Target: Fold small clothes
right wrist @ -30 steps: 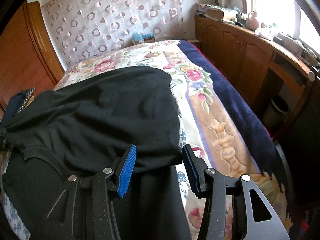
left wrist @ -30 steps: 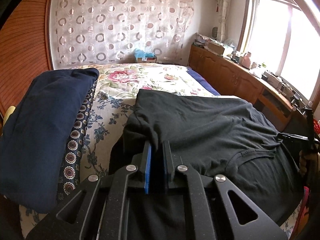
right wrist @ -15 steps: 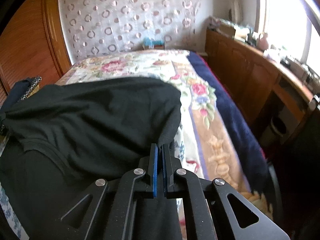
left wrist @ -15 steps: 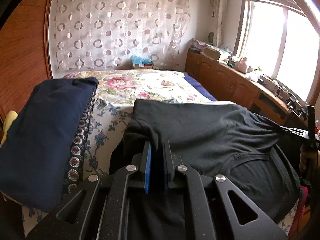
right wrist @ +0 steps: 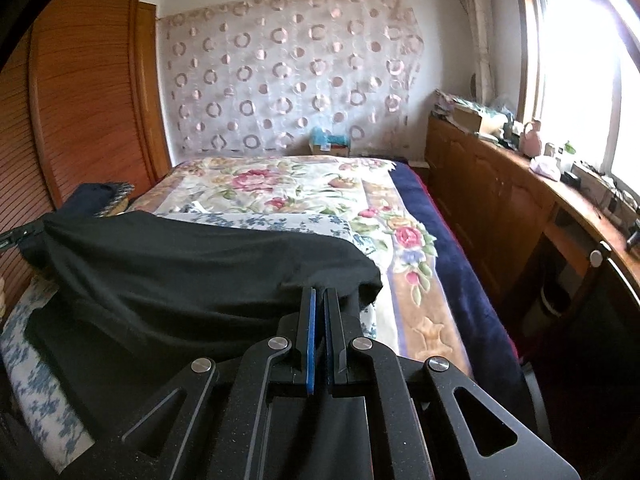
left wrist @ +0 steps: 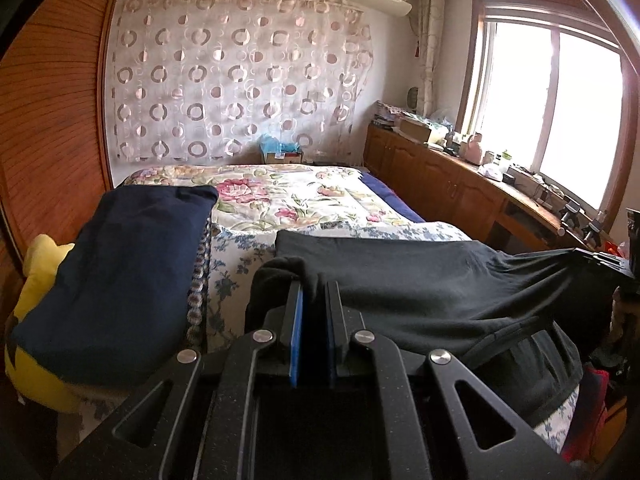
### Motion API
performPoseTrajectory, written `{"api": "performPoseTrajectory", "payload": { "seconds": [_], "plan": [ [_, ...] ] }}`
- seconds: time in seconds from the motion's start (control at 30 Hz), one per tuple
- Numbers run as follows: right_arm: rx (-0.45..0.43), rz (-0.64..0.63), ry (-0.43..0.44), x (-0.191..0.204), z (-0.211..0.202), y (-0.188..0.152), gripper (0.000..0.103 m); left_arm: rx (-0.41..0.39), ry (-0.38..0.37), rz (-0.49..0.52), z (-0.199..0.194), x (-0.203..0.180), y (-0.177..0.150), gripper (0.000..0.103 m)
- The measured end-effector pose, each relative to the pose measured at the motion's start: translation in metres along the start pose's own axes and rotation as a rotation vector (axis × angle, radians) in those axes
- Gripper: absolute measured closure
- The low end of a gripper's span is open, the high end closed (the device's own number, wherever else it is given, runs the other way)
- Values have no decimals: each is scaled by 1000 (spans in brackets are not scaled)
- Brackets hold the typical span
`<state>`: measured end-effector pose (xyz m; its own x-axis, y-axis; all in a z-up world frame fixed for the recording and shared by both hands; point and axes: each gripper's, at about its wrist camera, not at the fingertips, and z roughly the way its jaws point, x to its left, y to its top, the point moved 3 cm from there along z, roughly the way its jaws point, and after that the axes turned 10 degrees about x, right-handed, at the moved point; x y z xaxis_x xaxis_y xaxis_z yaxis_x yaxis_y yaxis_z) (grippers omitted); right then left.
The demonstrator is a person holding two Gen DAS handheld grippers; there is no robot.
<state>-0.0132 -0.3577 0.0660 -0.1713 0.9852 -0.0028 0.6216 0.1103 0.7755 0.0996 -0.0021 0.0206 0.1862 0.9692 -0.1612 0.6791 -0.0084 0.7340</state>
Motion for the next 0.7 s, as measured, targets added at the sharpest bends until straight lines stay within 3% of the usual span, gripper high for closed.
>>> {"api": "performPoseTrajectory", "payload": {
  "seconds": [0.37, 0.7],
  "plan": [
    [29, -49, 10, 0, -37, -26, 100, 13, 17, 2, -24, 6, -26, 92],
    [148, -34, 44, 4, -16, -45, 100, 99, 45, -8, 2, 7, -50, 92]
  ]
}}
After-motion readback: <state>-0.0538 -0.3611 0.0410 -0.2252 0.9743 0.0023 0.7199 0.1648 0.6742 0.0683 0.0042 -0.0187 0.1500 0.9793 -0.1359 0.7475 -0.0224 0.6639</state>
